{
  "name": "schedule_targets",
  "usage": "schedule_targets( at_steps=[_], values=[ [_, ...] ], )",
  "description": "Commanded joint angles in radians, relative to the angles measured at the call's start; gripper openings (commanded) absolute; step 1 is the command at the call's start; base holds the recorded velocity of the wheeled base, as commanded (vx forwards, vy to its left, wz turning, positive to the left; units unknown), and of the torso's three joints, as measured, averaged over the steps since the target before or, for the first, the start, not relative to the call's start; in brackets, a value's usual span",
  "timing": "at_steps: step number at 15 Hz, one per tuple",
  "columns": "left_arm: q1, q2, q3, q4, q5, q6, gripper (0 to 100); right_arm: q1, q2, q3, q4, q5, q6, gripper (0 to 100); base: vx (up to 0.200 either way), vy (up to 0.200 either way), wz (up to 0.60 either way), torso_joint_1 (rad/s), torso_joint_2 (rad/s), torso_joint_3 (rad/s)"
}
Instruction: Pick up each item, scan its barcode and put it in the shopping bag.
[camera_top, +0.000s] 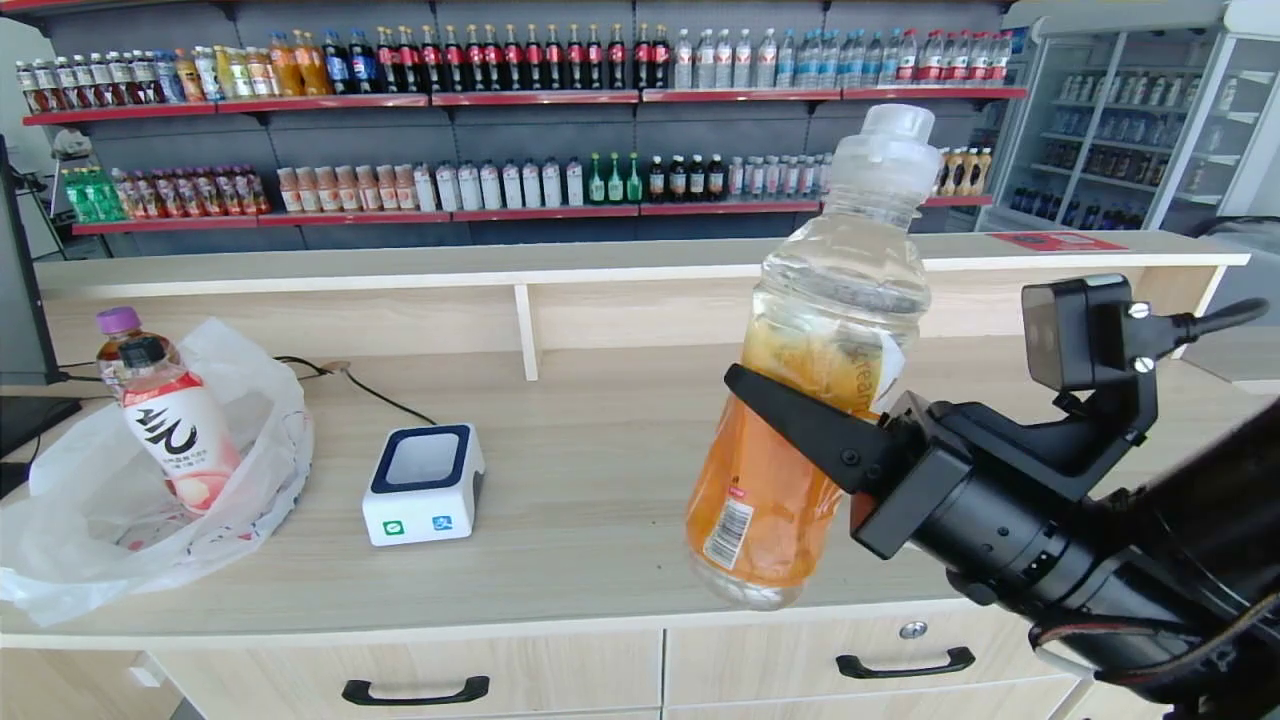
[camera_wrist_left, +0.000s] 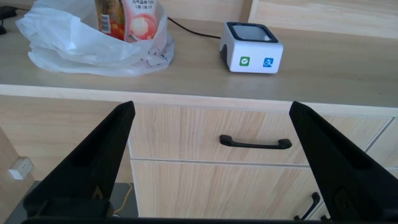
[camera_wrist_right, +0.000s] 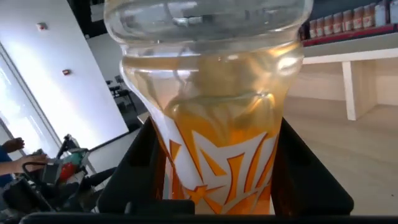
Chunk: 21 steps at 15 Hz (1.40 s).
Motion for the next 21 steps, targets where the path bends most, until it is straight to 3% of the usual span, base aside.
schedule_targets(
  at_steps=[1, 6, 9, 11, 19, 21],
  values=[
    [0.000, 0.000, 0.000, 0.000, 0.001, -0.001, 100, -0.002, 0.053, 0.010, -0.003, -0.074, -0.052, 0, 0.000, 0.000, 0.00, 0.000, 0.00, 0.000],
    [0.000, 0.000, 0.000, 0.000, 0.001, -0.001, 100, -0.004, 0.061, 0.055, -0.003, -0.287, -0.257, 0, 0.000, 0.000, 0.00, 0.000, 0.00, 0.000],
    [0.000, 0.000, 0.000, 0.000, 0.000, 0.001, 100, -0.027, 0.076, 0.056, -0.003, -0.319, -0.340, 0, 0.000, 0.000, 0.00, 0.000, 0.00, 0.000],
    [-0.002, 0.000, 0.000, 0.001, -0.002, 0.025, 100, -0.083, 0.085, 0.042, -0.003, -0.336, -0.369, 0, 0.000, 0.000, 0.00, 0.000, 0.00, 0.000],
    [0.000, 0.000, 0.000, 0.001, -0.002, 0.013, 100, -0.103, 0.104, -0.039, -0.003, -0.333, -0.368, 0, 0.000, 0.000, 0.00, 0.000, 0.00, 0.000],
    [0.000, 0.000, 0.000, 0.001, -0.002, 0.006, 100, -0.125, 0.107, -0.040, -0.003, -0.333, -0.374, 0, 0.000, 0.200, 0.00, 0.002, 0.00, 0.007]
  ],
)
